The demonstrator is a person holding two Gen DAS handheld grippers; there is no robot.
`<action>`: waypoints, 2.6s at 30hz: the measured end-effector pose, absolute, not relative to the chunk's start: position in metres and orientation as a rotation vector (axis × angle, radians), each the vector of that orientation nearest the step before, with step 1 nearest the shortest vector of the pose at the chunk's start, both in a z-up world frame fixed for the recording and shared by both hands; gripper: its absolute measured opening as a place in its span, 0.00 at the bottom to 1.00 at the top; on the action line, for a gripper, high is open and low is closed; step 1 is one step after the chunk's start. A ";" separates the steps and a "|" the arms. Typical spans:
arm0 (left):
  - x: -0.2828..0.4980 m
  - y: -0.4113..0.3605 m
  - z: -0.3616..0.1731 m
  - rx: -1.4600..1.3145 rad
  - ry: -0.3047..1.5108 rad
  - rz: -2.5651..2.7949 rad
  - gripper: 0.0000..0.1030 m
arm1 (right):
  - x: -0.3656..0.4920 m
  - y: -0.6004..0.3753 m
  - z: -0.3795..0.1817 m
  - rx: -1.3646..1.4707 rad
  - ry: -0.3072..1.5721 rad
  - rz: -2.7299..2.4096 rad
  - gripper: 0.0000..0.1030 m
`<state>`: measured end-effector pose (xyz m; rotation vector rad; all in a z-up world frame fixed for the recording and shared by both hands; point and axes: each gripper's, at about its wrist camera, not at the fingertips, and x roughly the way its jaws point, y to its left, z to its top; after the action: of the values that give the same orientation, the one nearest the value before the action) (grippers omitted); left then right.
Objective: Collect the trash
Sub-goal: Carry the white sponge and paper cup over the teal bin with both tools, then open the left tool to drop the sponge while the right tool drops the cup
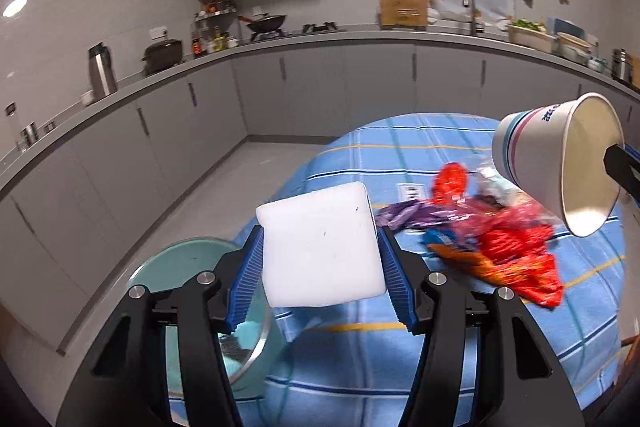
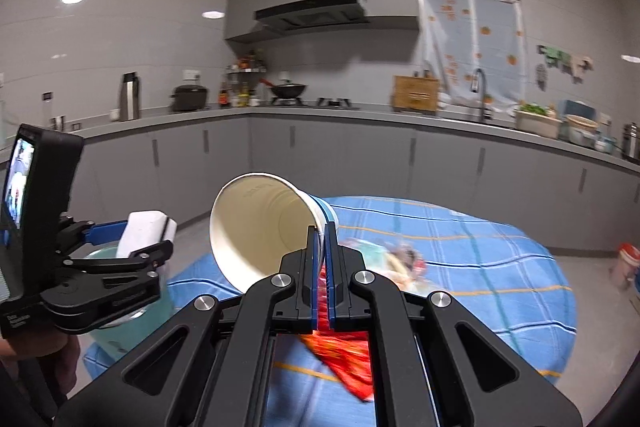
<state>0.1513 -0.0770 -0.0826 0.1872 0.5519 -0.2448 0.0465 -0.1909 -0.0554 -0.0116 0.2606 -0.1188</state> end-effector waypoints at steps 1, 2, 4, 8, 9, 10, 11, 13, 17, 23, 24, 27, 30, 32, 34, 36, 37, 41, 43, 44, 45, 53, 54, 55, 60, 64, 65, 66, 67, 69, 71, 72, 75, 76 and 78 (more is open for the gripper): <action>0.154 -0.069 -0.084 0.182 0.558 -0.227 0.55 | 0.050 -0.184 -0.055 -0.018 0.257 -0.100 0.04; 0.156 -0.061 -0.085 0.178 0.562 -0.210 0.55 | 0.053 -0.178 -0.055 -0.025 0.256 -0.083 0.04; 0.158 -0.049 -0.088 0.171 0.571 -0.178 0.55 | 0.059 -0.166 -0.055 -0.033 0.253 -0.047 0.04; 0.163 -0.024 -0.090 0.156 0.585 -0.122 0.55 | 0.072 -0.147 -0.055 -0.042 0.256 0.009 0.04; 0.165 -0.020 -0.090 0.153 0.587 -0.114 0.55 | 0.076 -0.142 -0.056 -0.045 0.258 0.026 0.04; 0.166 -0.013 -0.090 0.150 0.591 -0.099 0.55 | 0.080 -0.136 -0.056 -0.049 0.260 0.041 0.04; 0.168 -0.009 -0.091 0.148 0.593 -0.089 0.55 | 0.082 -0.133 -0.057 -0.053 0.262 0.053 0.04; 0.169 0.000 -0.092 0.146 0.595 -0.063 0.55 | 0.090 -0.120 -0.059 -0.064 0.270 0.085 0.04; 0.176 0.020 -0.095 0.131 0.610 -0.014 0.55 | 0.102 -0.098 -0.064 -0.084 0.284 0.133 0.04; 0.184 0.044 -0.100 0.121 0.629 0.047 0.55 | 0.121 -0.073 -0.070 -0.100 0.309 0.191 0.04; 0.185 0.048 -0.101 0.116 0.634 0.057 0.55 | 0.123 -0.071 -0.071 -0.101 0.313 0.198 0.04; 0.189 0.057 -0.106 0.106 0.645 0.080 0.55 | 0.131 -0.059 -0.073 -0.108 0.320 0.231 0.04; 0.195 0.070 -0.110 0.093 0.655 0.105 0.55 | 0.135 -0.051 -0.076 -0.115 0.323 0.253 0.04; 0.194 0.073 -0.113 0.087 0.661 0.115 0.55 | 0.136 -0.047 -0.078 -0.118 0.327 0.265 0.04; 0.195 0.078 -0.117 0.084 0.667 0.124 0.56 | 0.142 -0.042 -0.081 -0.120 0.334 0.279 0.04; 0.197 0.082 -0.120 0.083 0.674 0.133 0.56 | 0.148 -0.036 -0.083 -0.118 0.343 0.299 0.04; 0.198 0.084 -0.122 0.080 0.678 0.137 0.56 | 0.150 -0.035 -0.085 -0.118 0.346 0.309 0.04; 0.200 0.093 -0.125 0.070 0.687 0.154 0.56 | 0.157 -0.021 -0.089 -0.129 0.355 0.344 0.04; 0.202 0.096 -0.126 0.067 0.689 0.162 0.56 | 0.160 -0.017 -0.092 -0.135 0.359 0.353 0.04; 0.203 0.097 -0.128 0.066 0.694 0.164 0.56 | 0.163 -0.015 -0.093 -0.138 0.363 0.355 0.04; 0.204 0.098 -0.129 0.065 0.697 0.165 0.56 | 0.165 -0.014 -0.094 -0.139 0.368 0.358 0.04; 0.210 0.097 -0.143 0.067 0.732 0.162 0.58 | 0.176 -0.007 -0.109 -0.150 0.405 0.379 0.04; 0.210 0.097 -0.144 0.066 0.736 0.162 0.59 | 0.178 -0.006 -0.111 -0.153 0.412 0.384 0.04; 0.210 0.097 -0.145 0.071 0.739 0.166 0.61 | 0.179 -0.005 -0.113 -0.158 0.415 0.380 0.05; 0.211 0.100 -0.147 0.071 0.744 0.179 0.65 | 0.183 -0.010 -0.120 -0.150 0.440 0.374 0.13; 0.211 0.101 -0.147 0.067 0.739 0.187 0.72 | 0.181 -0.012 -0.122 -0.143 0.444 0.366 0.17; 0.211 0.100 -0.147 0.066 0.740 0.186 0.72 | 0.181 -0.012 -0.122 -0.141 0.443 0.364 0.17; 0.211 0.100 -0.148 0.067 0.740 0.186 0.72 | 0.181 -0.013 -0.122 -0.140 0.443 0.362 0.18; 0.210 0.100 -0.148 0.069 0.738 0.188 0.73 | 0.181 -0.014 -0.122 -0.137 0.445 0.360 0.19; 0.210 0.100 -0.147 0.068 0.736 0.191 0.76 | 0.179 -0.016 -0.122 -0.133 0.445 0.357 0.21; 0.210 0.099 -0.147 0.068 0.734 0.189 0.76 | 0.178 -0.017 -0.122 -0.130 0.446 0.356 0.23; 0.210 0.099 -0.147 0.069 0.733 0.189 0.77 | 0.177 -0.018 -0.122 -0.130 0.446 0.355 0.24; 0.209 0.098 -0.147 0.069 0.733 0.187 0.77 | 0.175 -0.018 -0.121 -0.132 0.446 0.352 0.26; 0.209 0.098 -0.147 0.069 0.732 0.187 0.77 | 0.175 -0.018 -0.121 -0.131 0.447 0.352 0.27; 0.209 0.098 -0.146 0.068 0.732 0.185 0.77 | 0.174 -0.019 -0.120 -0.130 0.447 0.350 0.28</action>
<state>0.2087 0.0976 -0.1461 0.0684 0.7318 0.1851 0.1741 -0.0195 -0.1201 -0.1302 0.4472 0.3497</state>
